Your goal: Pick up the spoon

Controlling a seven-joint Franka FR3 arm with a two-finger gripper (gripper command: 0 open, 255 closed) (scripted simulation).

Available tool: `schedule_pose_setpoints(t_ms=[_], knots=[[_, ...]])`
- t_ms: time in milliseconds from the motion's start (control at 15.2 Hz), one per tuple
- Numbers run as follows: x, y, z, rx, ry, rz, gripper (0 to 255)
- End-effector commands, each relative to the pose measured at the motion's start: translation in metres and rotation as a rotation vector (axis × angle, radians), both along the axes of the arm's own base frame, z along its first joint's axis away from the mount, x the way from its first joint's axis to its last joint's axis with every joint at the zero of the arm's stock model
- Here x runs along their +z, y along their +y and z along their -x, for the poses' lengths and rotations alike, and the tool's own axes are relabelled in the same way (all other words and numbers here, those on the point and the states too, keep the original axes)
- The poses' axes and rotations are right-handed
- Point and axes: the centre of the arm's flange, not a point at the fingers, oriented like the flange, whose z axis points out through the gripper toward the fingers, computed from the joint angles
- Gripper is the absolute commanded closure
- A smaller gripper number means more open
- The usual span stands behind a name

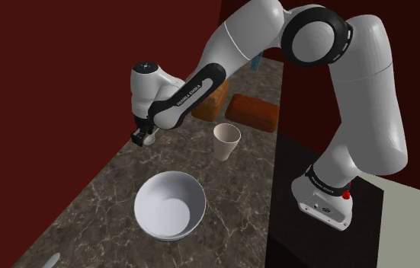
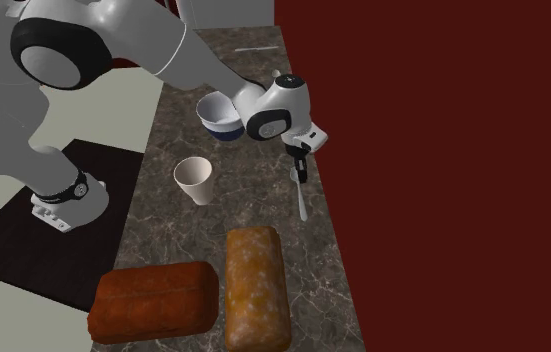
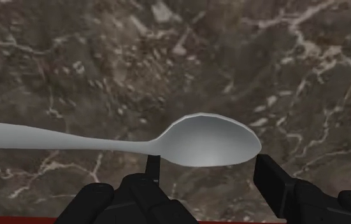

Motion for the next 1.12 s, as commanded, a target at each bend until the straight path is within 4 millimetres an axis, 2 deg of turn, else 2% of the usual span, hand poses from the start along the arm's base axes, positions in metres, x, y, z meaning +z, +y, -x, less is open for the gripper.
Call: schedule_pose_setpoints(t_ms=[0,462,1056], knots=[[-0.001,0.000,0.000,0.000,0.000,0.000,255],[0.000,0.001,-0.001,0.000,0.000,0.000,255],[0.048,0.001,-0.001,0.000,0.000,0.000,255]])
